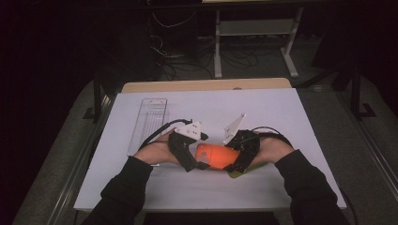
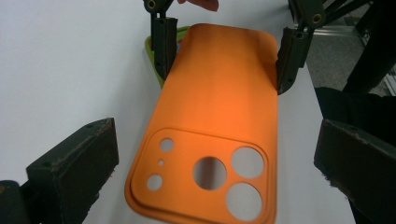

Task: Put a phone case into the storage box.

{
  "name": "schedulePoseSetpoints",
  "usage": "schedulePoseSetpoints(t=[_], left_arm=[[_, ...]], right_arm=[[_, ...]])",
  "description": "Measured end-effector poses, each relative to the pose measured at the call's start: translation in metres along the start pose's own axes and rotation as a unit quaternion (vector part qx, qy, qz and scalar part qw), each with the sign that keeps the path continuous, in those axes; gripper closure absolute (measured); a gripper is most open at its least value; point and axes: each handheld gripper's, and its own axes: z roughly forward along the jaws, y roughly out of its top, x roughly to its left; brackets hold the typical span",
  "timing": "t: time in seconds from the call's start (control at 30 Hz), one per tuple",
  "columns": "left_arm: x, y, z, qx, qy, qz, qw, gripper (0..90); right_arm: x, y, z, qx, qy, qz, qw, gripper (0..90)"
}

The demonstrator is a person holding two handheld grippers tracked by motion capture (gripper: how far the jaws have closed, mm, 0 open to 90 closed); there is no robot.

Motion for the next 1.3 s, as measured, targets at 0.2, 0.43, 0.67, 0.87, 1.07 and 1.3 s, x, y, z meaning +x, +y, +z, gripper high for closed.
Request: schedulePoseSetpoints(t=[0.2, 0.43, 0.67, 0.87, 1.07, 1.3], left_arm=[[-0.003, -0.001, 0.008, 0.02, -0.011, 0.006, 0.9997, 0.0], [-0.004, -0.002, 0.012, 0.043, -0.02, 0.013, 0.9988, 0.0], [-0.006, -0.003, 0.014, 0.044, -0.026, 0.011, 0.9986, 2.7], [-0.006, -0.003, 0.015, 0.044, -0.03, 0.016, 0.9985, 6.8], [-0.006, -0.003, 0.014, 0.042, -0.031, 0.015, 0.9985, 11.8], [-0.005, -0.004, 0.013, 0.045, -0.037, 0.017, 0.9981, 14.2]], right_arm=[[0.006, 0.007, -0.001, -0.003, 0.002, -0.015, 0.9999, 15.1], [0.011, 0.012, -0.003, -0.004, 0.004, -0.02, 0.9998, 15.1], [0.011, 0.013, -0.004, -0.006, 0.001, -0.028, 0.9996, 15.1], [0.011, 0.013, -0.005, -0.008, 0.002, -0.028, 0.9996, 15.1], [0.012, 0.013, -0.005, -0.01, 0.003, -0.032, 0.9995, 15.1], [0.013, 0.013, -0.004, -0.009, 0.003, -0.034, 0.9994, 15.0]])
